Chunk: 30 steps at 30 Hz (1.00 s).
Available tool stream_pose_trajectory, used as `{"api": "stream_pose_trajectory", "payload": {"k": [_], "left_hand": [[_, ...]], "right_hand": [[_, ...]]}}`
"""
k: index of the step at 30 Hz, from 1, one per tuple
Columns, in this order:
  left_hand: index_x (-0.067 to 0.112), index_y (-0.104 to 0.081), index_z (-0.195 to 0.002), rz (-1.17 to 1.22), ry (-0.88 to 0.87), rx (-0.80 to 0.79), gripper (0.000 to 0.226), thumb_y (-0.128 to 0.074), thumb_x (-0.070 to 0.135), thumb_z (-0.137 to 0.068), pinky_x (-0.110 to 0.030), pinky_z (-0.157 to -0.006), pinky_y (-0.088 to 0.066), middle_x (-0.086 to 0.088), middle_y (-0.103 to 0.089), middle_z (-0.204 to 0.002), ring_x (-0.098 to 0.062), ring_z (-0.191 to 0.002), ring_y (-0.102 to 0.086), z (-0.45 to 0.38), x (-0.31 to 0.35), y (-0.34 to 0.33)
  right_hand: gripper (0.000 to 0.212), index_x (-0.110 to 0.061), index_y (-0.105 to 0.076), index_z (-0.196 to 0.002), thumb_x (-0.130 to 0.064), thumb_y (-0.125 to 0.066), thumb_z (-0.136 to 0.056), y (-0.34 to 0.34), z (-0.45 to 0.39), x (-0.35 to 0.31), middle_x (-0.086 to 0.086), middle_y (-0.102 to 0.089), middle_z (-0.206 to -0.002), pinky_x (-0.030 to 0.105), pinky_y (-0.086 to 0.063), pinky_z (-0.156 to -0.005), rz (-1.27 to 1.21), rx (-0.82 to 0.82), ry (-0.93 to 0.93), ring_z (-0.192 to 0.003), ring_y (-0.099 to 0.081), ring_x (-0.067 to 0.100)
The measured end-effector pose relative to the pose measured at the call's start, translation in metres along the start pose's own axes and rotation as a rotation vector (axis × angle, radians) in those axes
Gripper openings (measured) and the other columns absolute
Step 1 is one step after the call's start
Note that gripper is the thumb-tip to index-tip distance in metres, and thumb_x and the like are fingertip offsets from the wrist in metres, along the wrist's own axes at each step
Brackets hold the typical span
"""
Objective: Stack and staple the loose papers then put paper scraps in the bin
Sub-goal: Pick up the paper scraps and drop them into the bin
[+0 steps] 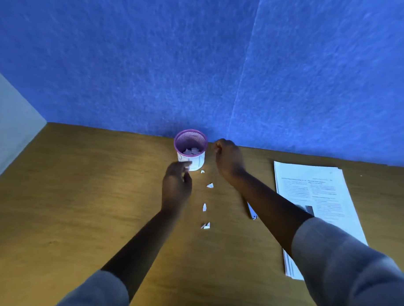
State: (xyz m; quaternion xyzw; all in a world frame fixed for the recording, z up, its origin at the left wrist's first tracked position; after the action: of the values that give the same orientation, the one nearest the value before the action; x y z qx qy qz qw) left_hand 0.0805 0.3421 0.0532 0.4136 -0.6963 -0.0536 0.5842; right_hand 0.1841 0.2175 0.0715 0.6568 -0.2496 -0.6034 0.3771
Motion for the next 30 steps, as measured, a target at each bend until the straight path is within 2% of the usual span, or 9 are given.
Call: {"api": "stream_pose_trajectory", "payload": {"k": [3,6,9,11,15,20,25,27,30], "left_hand": [[0.009,-0.063,-0.106,-0.014,-0.009,-0.167,0.038,-0.049,-0.009,-0.075,-0.021,-0.077,-0.044,-0.010,-0.060,-0.100,-0.013,-0.085,-0.057,0.046,-0.010,-0.019],[0.012,-0.055,-0.120,-0.123,0.020,-0.420,0.047,-0.049,-0.005,-0.077,-0.017,-0.094,-0.036,-0.003,-0.055,-0.122,-0.019,-0.109,-0.052,0.080,-0.020,-0.033],[0.015,-0.045,-0.132,-0.185,0.048,-0.477,0.050,-0.045,-0.001,-0.084,-0.017,-0.102,-0.031,0.005,-0.045,-0.137,-0.018,-0.119,-0.042,0.096,-0.024,-0.035],[0.016,-0.043,-0.134,-0.180,0.042,-0.493,0.052,-0.043,-0.002,-0.085,-0.013,-0.101,-0.028,0.006,-0.043,-0.139,-0.017,-0.121,-0.041,0.097,-0.025,-0.033],[0.017,-0.044,-0.133,-0.164,0.049,-0.578,0.050,-0.048,0.002,-0.086,-0.021,-0.102,-0.037,0.006,-0.043,-0.138,-0.017,-0.120,-0.045,0.092,-0.033,-0.028],[0.016,-0.045,-0.132,-0.160,0.086,-0.582,0.059,-0.068,0.016,-0.078,-0.026,-0.101,-0.042,0.002,-0.046,-0.135,-0.017,-0.118,-0.050,0.092,-0.034,-0.026],[0.011,-0.047,-0.131,-0.173,0.137,-0.510,0.066,-0.074,0.012,-0.071,-0.011,-0.099,-0.028,-0.002,-0.047,-0.132,-0.016,-0.121,-0.047,0.095,-0.030,-0.027],[0.010,-0.050,-0.127,-0.172,0.150,-0.495,0.061,-0.073,0.010,-0.071,-0.011,-0.097,-0.029,-0.003,-0.049,-0.130,-0.017,-0.119,-0.050,0.096,-0.030,-0.027],[0.014,-0.050,-0.129,-0.212,0.134,-0.529,0.058,-0.071,0.015,-0.075,-0.018,-0.098,-0.036,0.000,-0.048,-0.130,-0.015,-0.119,-0.049,0.097,-0.027,-0.028]], "right_hand": [[0.042,-0.008,-0.057,-0.125,0.003,-0.048,-0.085,-0.028,0.012,0.020,0.012,-0.051,-0.134,0.034,-0.044,-0.100,0.235,-0.288,0.081,-0.122,-0.052,0.029],[0.056,-0.014,-0.047,-0.135,0.002,-0.058,-0.082,-0.047,0.025,0.024,0.009,-0.045,-0.142,0.036,-0.042,-0.104,0.299,-0.425,0.247,-0.129,-0.046,0.027],[0.059,-0.019,-0.035,-0.143,0.001,-0.047,-0.089,-0.060,0.029,0.028,0.004,-0.032,-0.153,0.036,-0.034,-0.111,0.309,-0.497,0.300,-0.138,-0.034,0.022],[0.051,-0.023,-0.031,-0.145,-0.011,-0.035,-0.096,-0.064,0.030,0.033,0.000,-0.024,-0.156,0.036,-0.028,-0.114,0.294,-0.539,0.274,-0.142,-0.027,0.019],[0.053,-0.024,-0.021,-0.148,-0.012,-0.027,-0.097,-0.066,0.044,0.042,-0.006,-0.010,-0.159,0.031,-0.023,-0.114,0.372,-0.541,0.295,-0.146,-0.017,0.014],[0.057,-0.019,-0.011,-0.150,-0.007,-0.028,-0.097,-0.064,0.089,0.043,-0.004,0.002,-0.160,0.032,-0.032,-0.110,0.383,-0.513,0.270,-0.147,-0.009,0.012],[0.058,-0.024,-0.013,-0.150,-0.018,-0.037,-0.097,-0.063,0.139,0.043,-0.005,-0.004,-0.160,0.033,-0.036,-0.106,0.335,-0.555,0.286,-0.143,-0.025,0.019],[0.054,-0.025,-0.025,-0.146,-0.016,-0.042,-0.096,-0.059,0.146,0.043,-0.003,-0.021,-0.157,0.031,-0.036,-0.106,0.232,-0.574,0.291,-0.137,-0.035,0.019],[0.049,-0.021,-0.048,-0.135,-0.005,-0.048,-0.088,-0.046,0.140,0.045,0.002,-0.049,-0.140,0.031,-0.041,-0.104,0.042,-0.439,0.241,-0.127,-0.048,0.020]]}}
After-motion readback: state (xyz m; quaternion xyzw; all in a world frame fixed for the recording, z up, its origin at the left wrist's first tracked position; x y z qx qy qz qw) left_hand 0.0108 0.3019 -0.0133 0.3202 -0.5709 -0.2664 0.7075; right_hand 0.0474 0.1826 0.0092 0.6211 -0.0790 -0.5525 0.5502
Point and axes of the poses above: each hand's wrist, its own z-axis away from the middle knuckle, its own y-axis out of the back of the hand, x = y × z, the point moved 4 cm from there along -z, towards the middle knuckle
